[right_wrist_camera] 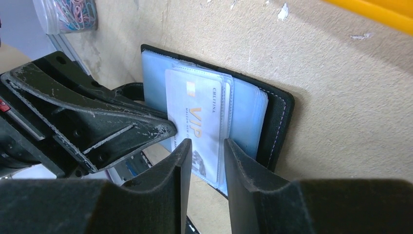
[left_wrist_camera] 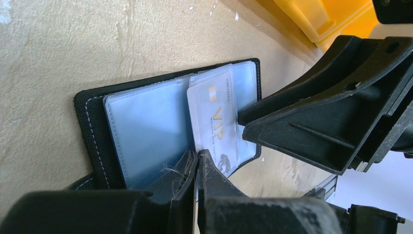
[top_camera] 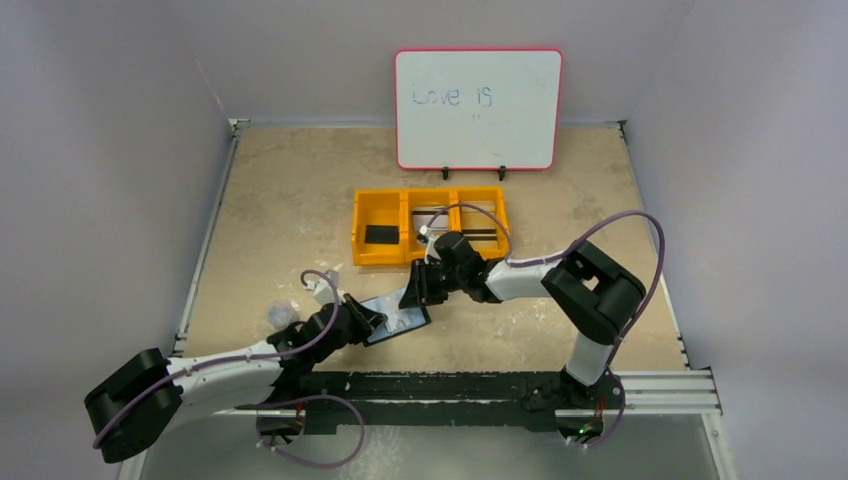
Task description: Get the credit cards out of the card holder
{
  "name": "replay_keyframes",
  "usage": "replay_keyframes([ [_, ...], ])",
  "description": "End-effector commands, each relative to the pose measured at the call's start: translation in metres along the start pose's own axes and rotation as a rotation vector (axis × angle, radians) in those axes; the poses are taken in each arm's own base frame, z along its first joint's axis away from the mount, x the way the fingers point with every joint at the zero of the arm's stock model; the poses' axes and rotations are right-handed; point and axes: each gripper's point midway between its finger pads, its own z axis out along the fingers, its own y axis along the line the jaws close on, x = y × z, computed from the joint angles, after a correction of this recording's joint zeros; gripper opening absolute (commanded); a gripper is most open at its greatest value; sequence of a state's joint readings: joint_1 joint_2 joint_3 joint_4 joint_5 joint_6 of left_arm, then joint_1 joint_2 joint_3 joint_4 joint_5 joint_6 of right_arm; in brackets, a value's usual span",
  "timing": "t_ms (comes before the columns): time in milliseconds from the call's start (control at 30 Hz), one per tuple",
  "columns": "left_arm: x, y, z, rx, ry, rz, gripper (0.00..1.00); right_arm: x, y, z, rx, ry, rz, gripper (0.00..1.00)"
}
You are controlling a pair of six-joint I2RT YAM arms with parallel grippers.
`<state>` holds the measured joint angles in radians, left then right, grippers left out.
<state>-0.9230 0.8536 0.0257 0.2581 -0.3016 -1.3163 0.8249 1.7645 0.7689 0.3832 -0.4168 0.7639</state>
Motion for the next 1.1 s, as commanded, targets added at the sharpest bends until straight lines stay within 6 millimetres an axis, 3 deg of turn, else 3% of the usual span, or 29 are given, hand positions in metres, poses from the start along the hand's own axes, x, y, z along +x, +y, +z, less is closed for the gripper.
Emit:
replay_keyframes([
  [0, 0.000, 0.023, 0.002, -0.067, -0.015, 0.056, 0.00, -0.005, -0.014, 0.008, 0.066, -0.018, -0.035, 0.34],
  [300, 0.000, 0.039, 0.000, -0.143, -0.019, 0.071, 0.00, -0.007, -0.047, 0.005, 0.290, -0.052, -0.030, 0.35],
  [433, -0.002, 0.063, -0.003, -0.226, -0.047, 0.050, 0.00, -0.009, -0.044, 0.006, 0.287, -0.052, -0.043, 0.36],
  [800, 0.001, 0.079, -0.001, -0.308, -0.033, 0.084, 0.00, 0.004, -0.026, 0.015, 0.171, 0.017, -0.048, 0.38],
  [1067, 0.002, 0.078, 0.000, -0.297, -0.027, 0.090, 0.00, -0.003, -0.016, 0.024, 0.134, 0.020, -0.083, 0.16],
])
